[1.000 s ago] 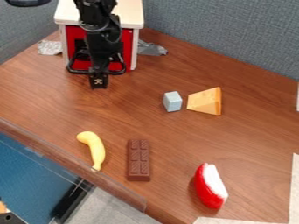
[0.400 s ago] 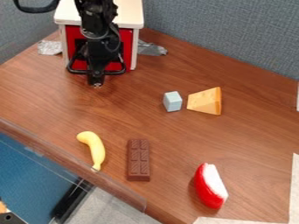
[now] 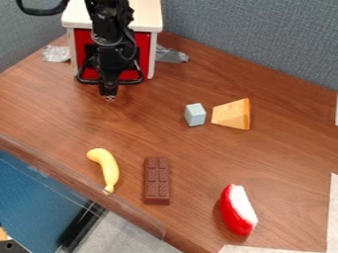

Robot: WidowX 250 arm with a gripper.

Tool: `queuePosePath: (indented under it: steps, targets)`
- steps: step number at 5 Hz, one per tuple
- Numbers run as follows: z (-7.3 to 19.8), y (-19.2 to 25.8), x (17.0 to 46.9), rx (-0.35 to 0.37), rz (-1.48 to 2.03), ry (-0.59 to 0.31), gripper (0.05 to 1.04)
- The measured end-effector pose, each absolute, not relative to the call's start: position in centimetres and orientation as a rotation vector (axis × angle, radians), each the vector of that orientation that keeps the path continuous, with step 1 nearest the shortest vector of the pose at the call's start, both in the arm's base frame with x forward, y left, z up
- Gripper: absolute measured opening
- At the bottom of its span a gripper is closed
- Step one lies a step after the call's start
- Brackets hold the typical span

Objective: Open the drawer

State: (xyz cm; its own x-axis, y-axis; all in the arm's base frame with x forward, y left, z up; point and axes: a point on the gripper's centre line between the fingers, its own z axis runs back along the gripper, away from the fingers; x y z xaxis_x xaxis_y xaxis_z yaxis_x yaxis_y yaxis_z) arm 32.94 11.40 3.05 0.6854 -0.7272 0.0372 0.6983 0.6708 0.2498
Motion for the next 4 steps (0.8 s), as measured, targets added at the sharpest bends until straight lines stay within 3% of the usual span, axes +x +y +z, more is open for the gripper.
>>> queuePosePath:
  steps: [2,4]
  targets:
    - [3.3,9.4,30.7,0.148,-0.795,-0.122,0.143]
    - [3.1,7.9,27.7,0.135,-0.824,-0.103,0.139]
